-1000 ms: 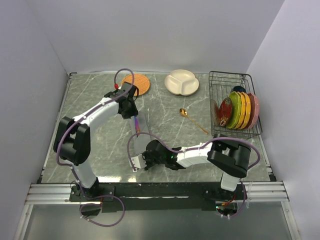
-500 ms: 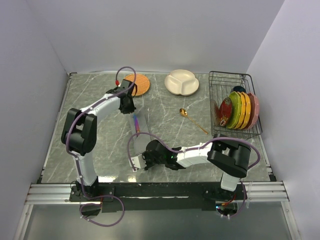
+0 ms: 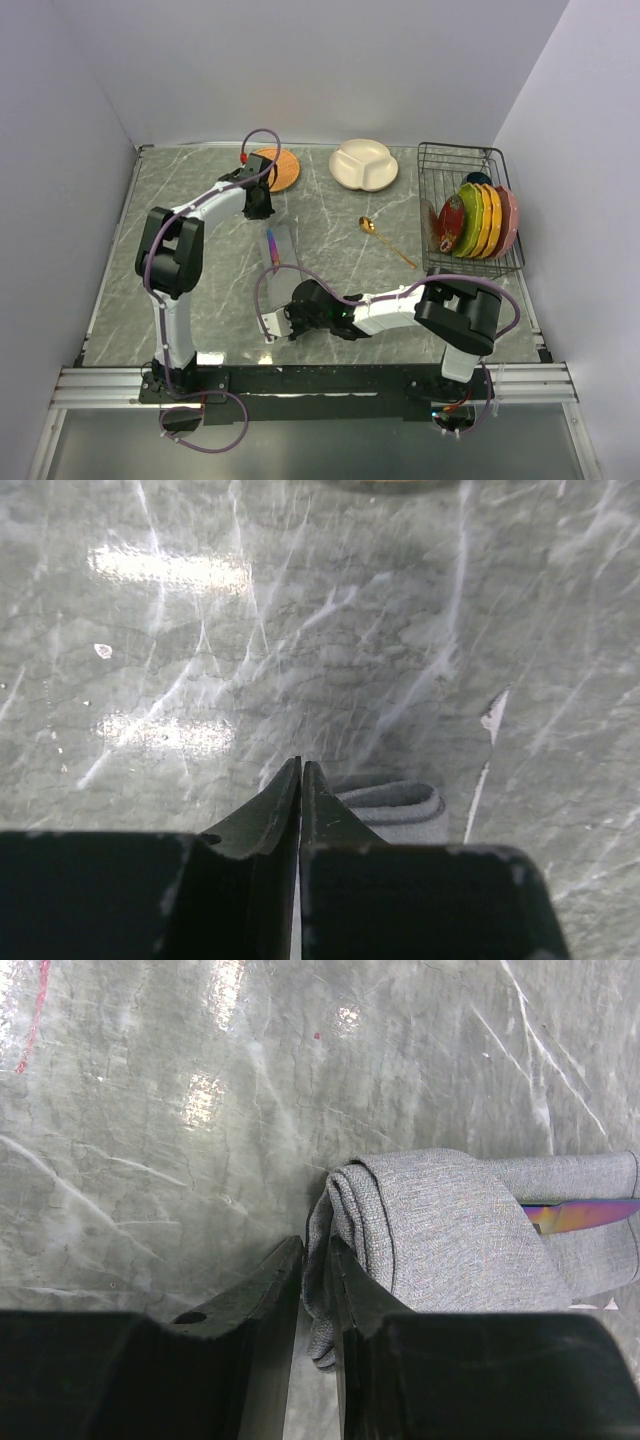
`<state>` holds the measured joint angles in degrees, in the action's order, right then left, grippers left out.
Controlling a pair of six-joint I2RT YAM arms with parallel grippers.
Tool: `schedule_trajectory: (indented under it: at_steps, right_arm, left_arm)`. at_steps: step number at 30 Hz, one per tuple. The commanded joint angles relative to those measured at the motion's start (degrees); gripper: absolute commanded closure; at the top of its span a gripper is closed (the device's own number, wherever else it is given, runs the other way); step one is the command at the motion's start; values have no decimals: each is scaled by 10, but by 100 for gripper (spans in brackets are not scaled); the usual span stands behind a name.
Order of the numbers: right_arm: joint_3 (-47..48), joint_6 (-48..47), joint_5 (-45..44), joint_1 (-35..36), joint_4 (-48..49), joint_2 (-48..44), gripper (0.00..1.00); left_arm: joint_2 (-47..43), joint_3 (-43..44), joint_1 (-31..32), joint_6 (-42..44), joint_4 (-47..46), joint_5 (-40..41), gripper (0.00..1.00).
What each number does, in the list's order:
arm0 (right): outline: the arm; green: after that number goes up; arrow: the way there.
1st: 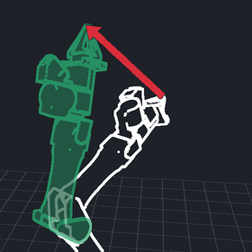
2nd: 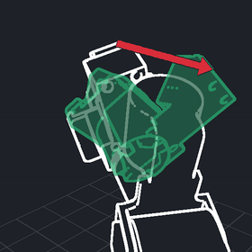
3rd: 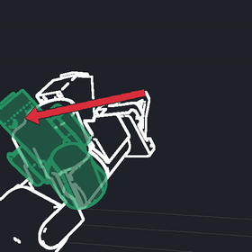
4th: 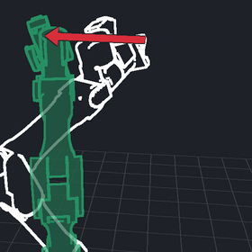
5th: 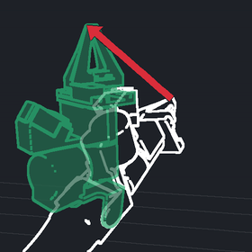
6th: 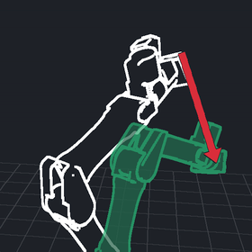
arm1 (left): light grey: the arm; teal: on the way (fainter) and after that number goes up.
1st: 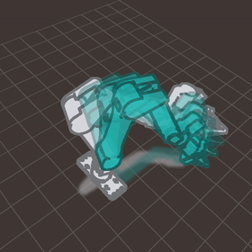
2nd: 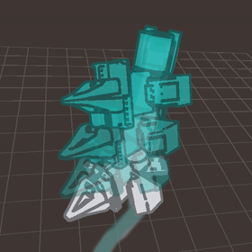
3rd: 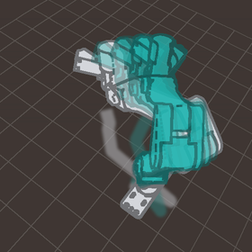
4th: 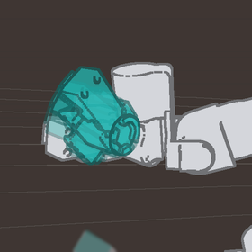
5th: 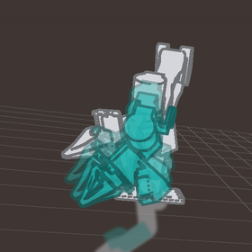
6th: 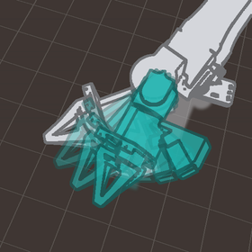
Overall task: Fold the napkin into a case and place the utensils inside
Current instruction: Insert the knife into the folded napkin.
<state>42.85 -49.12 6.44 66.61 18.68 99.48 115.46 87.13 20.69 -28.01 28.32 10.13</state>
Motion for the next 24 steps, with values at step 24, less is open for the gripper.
schedule_trajectory:
  at_steps: [24]
  right_arm:
    - [14,6,-12,-7,-7,20,73]
  left_arm:
    - [8,-26,-1,4,6,-38,96]
